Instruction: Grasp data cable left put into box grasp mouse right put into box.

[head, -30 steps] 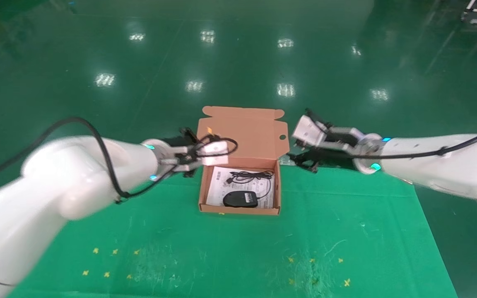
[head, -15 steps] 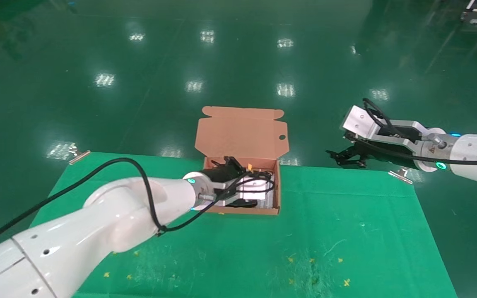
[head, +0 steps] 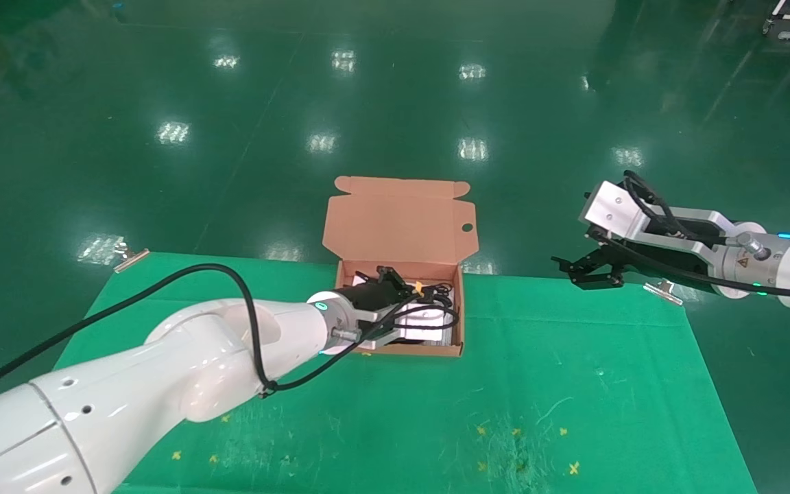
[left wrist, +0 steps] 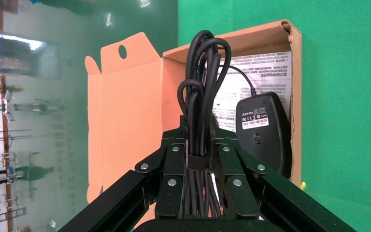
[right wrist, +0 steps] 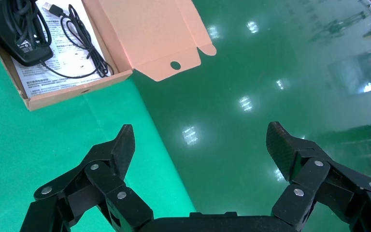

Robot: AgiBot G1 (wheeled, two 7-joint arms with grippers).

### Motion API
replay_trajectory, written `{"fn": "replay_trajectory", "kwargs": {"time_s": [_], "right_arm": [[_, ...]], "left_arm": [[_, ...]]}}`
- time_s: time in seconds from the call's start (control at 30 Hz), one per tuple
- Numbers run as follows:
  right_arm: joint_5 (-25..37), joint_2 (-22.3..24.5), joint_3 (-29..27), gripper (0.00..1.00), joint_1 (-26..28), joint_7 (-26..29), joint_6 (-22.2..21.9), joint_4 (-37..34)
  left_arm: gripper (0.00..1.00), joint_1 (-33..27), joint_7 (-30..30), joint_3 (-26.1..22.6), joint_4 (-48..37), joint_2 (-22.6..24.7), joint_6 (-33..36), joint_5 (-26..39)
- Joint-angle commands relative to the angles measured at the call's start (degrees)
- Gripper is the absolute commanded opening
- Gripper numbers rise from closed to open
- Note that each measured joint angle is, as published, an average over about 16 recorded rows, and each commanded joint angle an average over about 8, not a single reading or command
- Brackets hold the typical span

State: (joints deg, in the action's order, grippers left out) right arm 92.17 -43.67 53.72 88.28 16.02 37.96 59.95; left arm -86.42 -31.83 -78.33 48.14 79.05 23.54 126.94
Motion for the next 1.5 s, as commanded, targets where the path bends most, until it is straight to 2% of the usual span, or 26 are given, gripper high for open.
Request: {"fn": "replay_trajectory", "kwargs": {"time_s": [0.03,0.33,0.57,0.87,1.13,1.27,1.5], "right_arm": [[0.03,0.21,0.00,1.00,-0.14,0.08,-0.07,0.33],[-0.02,-0.22,-0.03,1.00,0.06,-0.08,-0.05,-0.32],[-0.13,-0.02,-0.42,1.00,0.68,0.02,-0.28,-0.02],[-0.10,1.08,-2.15,1.00,4.81,-0.81,-0.34,2.59],[3.10,1.79,-1.68,1.00,9.10,-3.01,2.36,4.26],[2.56,2.05,-2.35,1.00,9.01,-3.38,4.17,4.77],[-3.24,2.78,-6.24,1.00,5.08,-3.58,9.01,5.75]], "left_arm": [[1.00,-0.15,-0.08,-0.37,-0.03,0.01,-0.21,-0.30],[1.00,-0.12,0.00,0.29,1.76,-1.58,0.20,0.07],[1.00,-2.68,-2.44,1.54,4.56,-4.42,2.20,0.51],[1.00,-6.70,-9.49,5.94,14.04,-12.89,6.22,3.26],[1.00,-8.00,-15.92,9.76,24.17,-19.59,10.91,6.09],[1.00,-7.08,-15.77,12.13,26.06,-21.41,13.49,3.40],[1.00,-3.37,-11.48,17.97,25.99,-24.05,19.15,-6.89]]}}
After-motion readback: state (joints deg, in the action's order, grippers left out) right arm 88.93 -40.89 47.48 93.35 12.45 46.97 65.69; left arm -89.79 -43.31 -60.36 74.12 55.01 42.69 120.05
